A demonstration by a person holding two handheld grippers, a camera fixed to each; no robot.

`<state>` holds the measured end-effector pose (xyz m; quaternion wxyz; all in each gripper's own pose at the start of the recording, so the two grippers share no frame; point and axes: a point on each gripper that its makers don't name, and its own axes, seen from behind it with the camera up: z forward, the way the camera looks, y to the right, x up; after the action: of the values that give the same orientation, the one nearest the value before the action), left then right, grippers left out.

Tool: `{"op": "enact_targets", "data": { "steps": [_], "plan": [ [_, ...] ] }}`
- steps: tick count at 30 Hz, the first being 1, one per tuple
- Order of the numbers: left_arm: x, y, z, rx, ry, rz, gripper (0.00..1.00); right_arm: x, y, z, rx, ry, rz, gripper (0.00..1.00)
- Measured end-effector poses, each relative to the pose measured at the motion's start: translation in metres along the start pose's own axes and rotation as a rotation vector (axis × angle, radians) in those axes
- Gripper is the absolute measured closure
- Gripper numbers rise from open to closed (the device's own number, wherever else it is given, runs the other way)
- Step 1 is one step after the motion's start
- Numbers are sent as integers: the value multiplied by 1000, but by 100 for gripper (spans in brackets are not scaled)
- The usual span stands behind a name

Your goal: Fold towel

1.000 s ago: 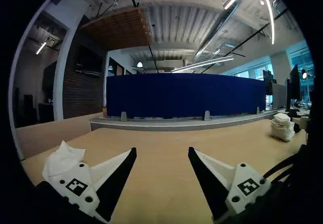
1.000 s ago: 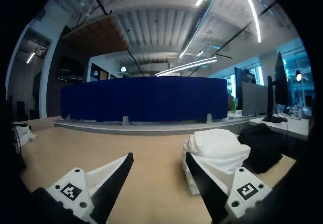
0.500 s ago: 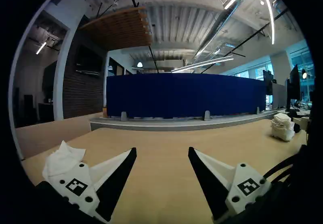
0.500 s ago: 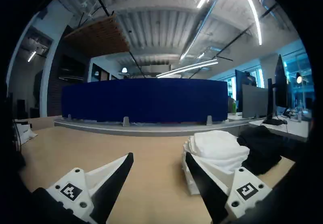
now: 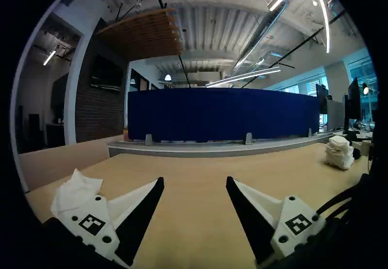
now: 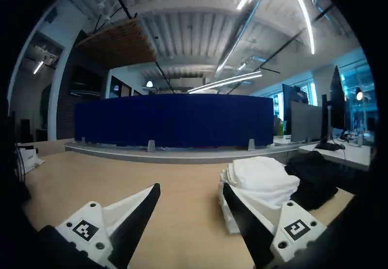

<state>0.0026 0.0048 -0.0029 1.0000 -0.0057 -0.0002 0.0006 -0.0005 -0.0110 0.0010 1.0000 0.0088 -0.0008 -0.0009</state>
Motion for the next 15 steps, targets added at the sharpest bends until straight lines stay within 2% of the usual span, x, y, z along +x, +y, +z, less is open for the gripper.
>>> {"op": "enact_targets", "data": {
  "steps": [15],
  "plan": [
    [0,1,1,0,0,0,5,-1,0,-1,0,0,1,0]
  ]
}}
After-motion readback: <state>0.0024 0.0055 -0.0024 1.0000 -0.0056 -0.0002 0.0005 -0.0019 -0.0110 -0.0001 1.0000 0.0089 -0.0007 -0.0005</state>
